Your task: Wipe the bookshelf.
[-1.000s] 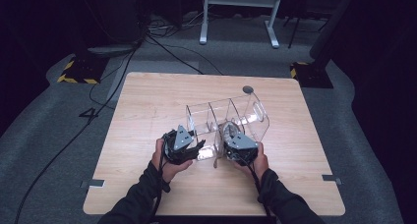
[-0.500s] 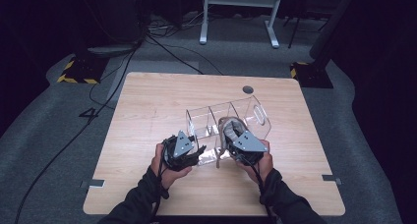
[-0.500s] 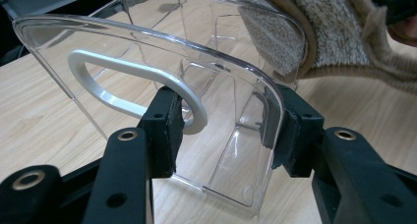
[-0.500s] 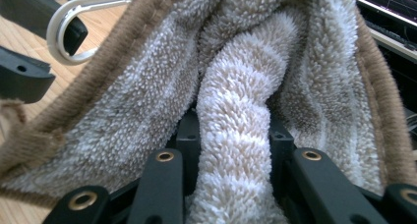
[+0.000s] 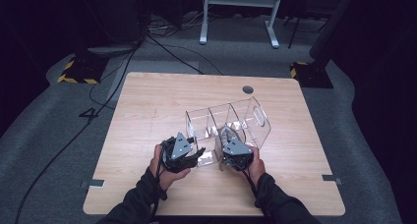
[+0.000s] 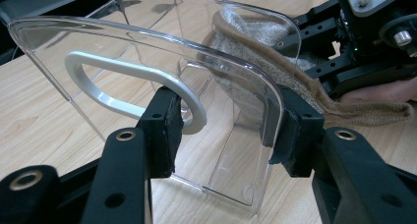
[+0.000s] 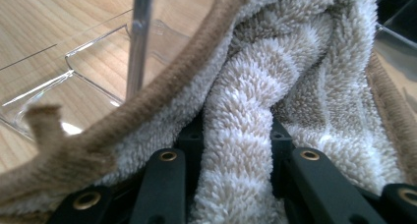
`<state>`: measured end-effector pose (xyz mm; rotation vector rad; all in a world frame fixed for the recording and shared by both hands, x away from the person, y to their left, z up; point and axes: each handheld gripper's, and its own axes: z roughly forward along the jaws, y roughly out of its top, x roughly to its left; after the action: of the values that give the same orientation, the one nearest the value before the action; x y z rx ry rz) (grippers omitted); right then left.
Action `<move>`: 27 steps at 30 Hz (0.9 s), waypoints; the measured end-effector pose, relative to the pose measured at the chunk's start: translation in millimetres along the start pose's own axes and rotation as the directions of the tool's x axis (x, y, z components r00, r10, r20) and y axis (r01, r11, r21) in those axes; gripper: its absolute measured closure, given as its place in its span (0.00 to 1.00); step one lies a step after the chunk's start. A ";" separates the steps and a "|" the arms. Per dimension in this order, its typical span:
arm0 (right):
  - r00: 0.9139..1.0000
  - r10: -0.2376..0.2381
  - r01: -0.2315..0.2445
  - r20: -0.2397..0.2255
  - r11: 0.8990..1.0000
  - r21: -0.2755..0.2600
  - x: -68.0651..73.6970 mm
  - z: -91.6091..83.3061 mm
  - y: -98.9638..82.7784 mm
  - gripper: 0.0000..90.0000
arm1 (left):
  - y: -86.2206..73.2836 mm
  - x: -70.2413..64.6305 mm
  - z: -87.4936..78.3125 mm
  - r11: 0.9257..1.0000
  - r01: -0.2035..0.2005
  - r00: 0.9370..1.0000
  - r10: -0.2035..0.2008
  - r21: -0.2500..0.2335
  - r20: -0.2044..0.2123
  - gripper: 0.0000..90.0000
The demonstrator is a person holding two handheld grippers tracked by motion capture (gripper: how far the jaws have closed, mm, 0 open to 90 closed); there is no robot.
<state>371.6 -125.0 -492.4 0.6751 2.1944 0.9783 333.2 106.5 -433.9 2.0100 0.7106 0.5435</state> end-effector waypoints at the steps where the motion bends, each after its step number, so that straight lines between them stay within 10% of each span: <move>1: 1.000 0.004 -0.004 -0.004 1.000 0.003 -0.2 -0.3 0.2 0.78 | 0.0 0.0 -0.1 1.000 -0.001 1.000 0.001 0.000 -0.001 0.56; 7: 1.000 -0.002 0.002 -0.015 1.000 -0.012 -2.0 -11.6 6.0 0.78 | -1.1 0.5 -1.2 1.000 -0.007 1.000 0.007 -0.003 -0.005 0.56; 17: 0.998 0.054 -0.049 0.014 0.975 -0.217 -26.0 -66.4 34.2 0.78 | -2.0 1.1 -1.2 1.000 -0.004 1.000 0.004 -0.007 -0.006 0.56; 21: 0.995 0.067 -0.039 0.079 0.949 -0.313 -42.3 -104.4 43.9 0.78 | -1.8 1.2 -1.1 1.000 -0.005 1.000 0.005 -0.006 -0.006 0.56; 27: 0.981 0.116 -0.064 0.157 0.950 -0.304 -69.1 -115.2 33.0 0.78 | -1.8 1.6 -0.9 1.000 -0.007 1.000 0.007 -0.007 -0.005 0.57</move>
<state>341.1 -204.0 -383.1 0.6938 1.8286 1.2193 333.4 108.9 -434.9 2.0058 0.7042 0.5540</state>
